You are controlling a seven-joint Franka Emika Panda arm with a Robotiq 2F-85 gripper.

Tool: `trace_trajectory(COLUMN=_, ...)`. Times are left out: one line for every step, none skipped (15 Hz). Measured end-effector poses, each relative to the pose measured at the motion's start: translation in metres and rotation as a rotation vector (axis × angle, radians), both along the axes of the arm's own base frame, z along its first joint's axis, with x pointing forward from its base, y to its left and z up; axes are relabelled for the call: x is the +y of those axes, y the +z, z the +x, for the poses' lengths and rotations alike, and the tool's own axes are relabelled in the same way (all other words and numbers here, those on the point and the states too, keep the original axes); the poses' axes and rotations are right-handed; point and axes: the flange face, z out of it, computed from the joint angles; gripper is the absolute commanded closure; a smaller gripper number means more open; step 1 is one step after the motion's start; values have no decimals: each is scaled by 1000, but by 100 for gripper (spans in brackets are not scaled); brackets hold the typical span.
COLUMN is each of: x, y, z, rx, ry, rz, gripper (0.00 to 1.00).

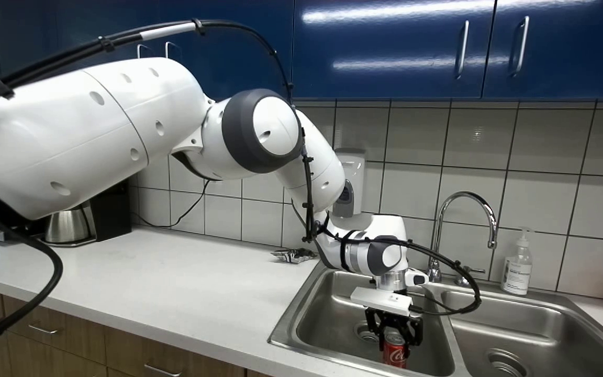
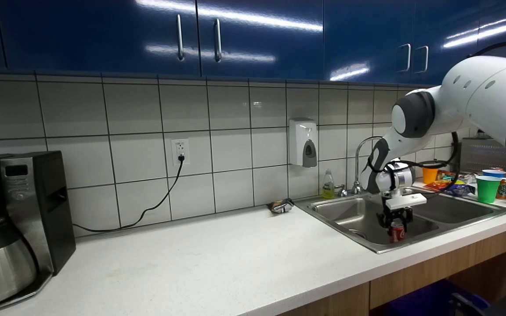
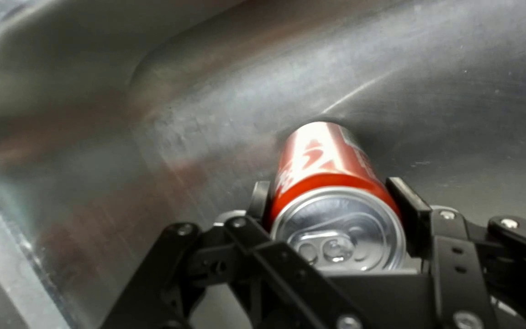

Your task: Take the Coca-Cola can out of the sink on the left and put it on the countertop.

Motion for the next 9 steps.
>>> trace_trajectory(x=1, y=1, z=2, rx=-4, ry=2, rz=-2, gripper=60)
trace_trajectory(x=1, y=3, z=4, rx=-10, ry=6, rz=-6, gripper=60)
trace_trajectory(x=2, y=6, z=6, rx=-18, ry=9, rz=-11, gripper=60)
trace_trajectory(x=3, y=11, z=9, rx=-27, ry=13, rz=-15, gripper=60)
trace_trajectory(x=3, y=18, z=12, rx=-36, ry=15, rz=-19, gripper=60)
trace_trajectory(x=3, y=26, z=14, rx=-46, ry=16, rz=-23, gripper=60)
trace_trajectory(x=3, y=35, z=17, rx=-57, ry=18, rz=-28, gripper=60)
trace_trajectory(x=3, y=44, z=19, rx=-67, ry=19, rz=-33, gripper=60)
trace_trajectory(x=3, y=53, z=22, rx=-77, ry=20, rz=-37, gripper=60)
